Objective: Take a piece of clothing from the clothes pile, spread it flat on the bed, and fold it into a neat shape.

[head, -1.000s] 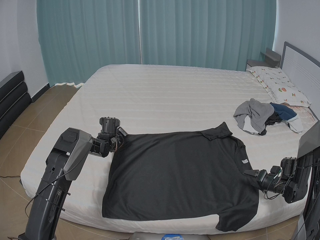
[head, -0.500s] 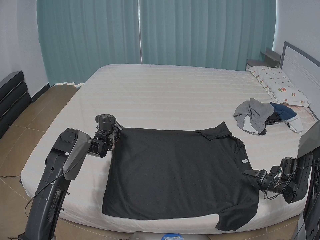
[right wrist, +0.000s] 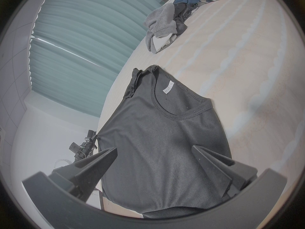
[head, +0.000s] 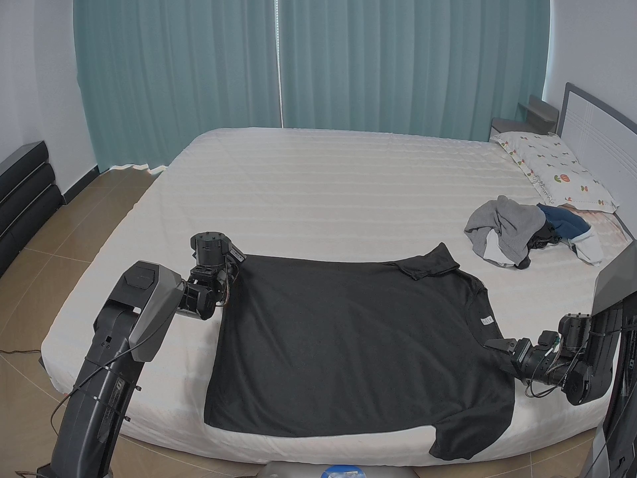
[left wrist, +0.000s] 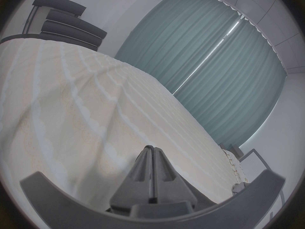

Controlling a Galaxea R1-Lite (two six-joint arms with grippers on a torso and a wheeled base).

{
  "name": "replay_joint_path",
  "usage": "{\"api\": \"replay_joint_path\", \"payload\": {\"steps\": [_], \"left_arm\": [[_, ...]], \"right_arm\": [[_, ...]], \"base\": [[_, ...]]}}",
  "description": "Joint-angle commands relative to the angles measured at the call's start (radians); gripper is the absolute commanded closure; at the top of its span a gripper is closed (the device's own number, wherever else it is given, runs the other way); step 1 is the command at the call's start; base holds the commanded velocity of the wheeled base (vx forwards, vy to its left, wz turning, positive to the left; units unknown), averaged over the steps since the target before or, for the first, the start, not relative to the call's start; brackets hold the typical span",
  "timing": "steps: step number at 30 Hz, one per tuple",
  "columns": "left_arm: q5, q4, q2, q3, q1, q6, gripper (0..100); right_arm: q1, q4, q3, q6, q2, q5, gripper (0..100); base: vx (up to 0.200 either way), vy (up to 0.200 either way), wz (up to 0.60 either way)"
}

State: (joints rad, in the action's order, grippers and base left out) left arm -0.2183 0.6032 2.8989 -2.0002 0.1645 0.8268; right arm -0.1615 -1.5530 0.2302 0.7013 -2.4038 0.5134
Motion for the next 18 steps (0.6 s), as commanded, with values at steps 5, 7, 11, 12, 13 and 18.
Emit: {"api": "replay_joint_path", "payload": {"steps": [5,7,11,12,13,18], "left_arm": [[0.002,-0.005,0.006,0.0,0.007,-0.002,0],[0.0,-0.006,0.005,0.0,0.007,0.0,0],[-0.019,-0.008,-0.004,0.0,0.009,0.002,0],[-0.021,-0.008,-0.004,0.001,0.009,0.003,0],[-0.046,-0.008,-0.012,0.011,0.007,0.006,0],[-0.105,-0.008,-0.15,0.172,-0.003,0.063,0]], "right_arm": [[0.0,-0.015,0.0,0.001,-0.001,0.0,0],[0.0,-0.015,0.0,0.001,-0.001,0.0,0],[-0.001,-0.015,0.001,0.003,-0.001,0.002,0],[0.0,-0.015,0.001,0.003,-0.001,0.0,0],[-0.001,-0.015,0.001,0.003,-0.001,0.0,0],[0.005,-0.015,0.041,0.003,0.02,-0.013,0]], "base": [[0.0,0.0,0.0],[0.0,0.0,0.0],[0.0,0.0,0.0],[0.0,0.0,0.0],[0.0,0.0,0.0],[0.0,0.0,0.0]]}}
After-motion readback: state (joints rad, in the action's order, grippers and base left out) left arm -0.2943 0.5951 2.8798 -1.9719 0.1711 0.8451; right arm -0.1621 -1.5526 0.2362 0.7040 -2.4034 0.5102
